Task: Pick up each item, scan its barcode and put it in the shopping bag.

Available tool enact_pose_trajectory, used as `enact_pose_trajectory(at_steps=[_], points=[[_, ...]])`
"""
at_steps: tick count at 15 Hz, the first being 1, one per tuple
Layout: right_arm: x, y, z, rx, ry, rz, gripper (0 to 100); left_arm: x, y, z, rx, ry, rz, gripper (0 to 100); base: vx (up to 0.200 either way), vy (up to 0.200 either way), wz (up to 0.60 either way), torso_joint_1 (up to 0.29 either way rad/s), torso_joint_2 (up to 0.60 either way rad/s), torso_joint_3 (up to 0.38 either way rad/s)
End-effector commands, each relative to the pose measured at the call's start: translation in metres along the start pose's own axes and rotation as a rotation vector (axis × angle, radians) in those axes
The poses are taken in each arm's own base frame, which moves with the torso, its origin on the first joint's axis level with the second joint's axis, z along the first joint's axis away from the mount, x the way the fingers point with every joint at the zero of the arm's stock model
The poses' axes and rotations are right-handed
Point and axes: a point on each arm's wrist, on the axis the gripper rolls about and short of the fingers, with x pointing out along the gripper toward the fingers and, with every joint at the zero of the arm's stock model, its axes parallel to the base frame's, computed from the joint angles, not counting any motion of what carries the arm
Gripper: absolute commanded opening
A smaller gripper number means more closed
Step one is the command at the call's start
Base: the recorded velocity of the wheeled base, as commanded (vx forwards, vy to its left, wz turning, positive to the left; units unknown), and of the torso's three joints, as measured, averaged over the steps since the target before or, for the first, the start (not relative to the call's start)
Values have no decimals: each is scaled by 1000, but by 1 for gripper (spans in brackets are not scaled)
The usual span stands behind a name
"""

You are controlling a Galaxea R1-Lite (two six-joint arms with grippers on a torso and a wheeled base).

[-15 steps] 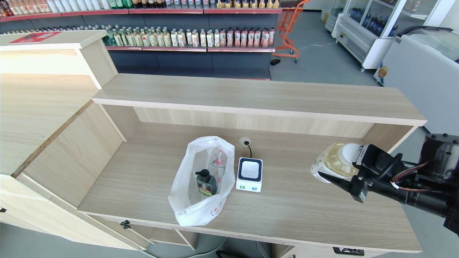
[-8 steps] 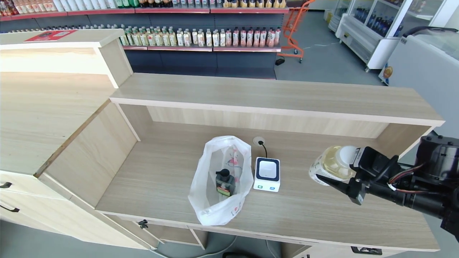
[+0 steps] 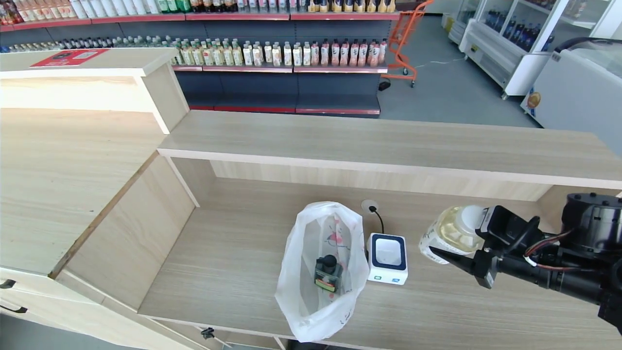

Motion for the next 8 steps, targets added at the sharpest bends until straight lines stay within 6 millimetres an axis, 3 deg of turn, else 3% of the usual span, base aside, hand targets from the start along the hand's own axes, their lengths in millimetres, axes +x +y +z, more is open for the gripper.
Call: enact_pose_trajectory(at_steps=[1, 4, 6, 8], points=[[6, 2, -7, 15, 19, 22, 0, 0, 0, 0, -2, 1, 1, 100, 0, 0, 0, 0, 0, 0], [10, -2, -23, 24, 77, 5, 0, 0, 0, 0, -2, 1, 1, 100, 0, 0, 0, 0, 0, 0], [7, -12, -46, -59, 166, -35, 0, 0, 0, 0, -2, 1, 1, 100, 0, 0, 0, 0, 0, 0], [16, -15, -65, -107, 192, -27, 0, 0, 0, 0, -2, 1, 1, 100, 0, 0, 0, 0, 0, 0]])
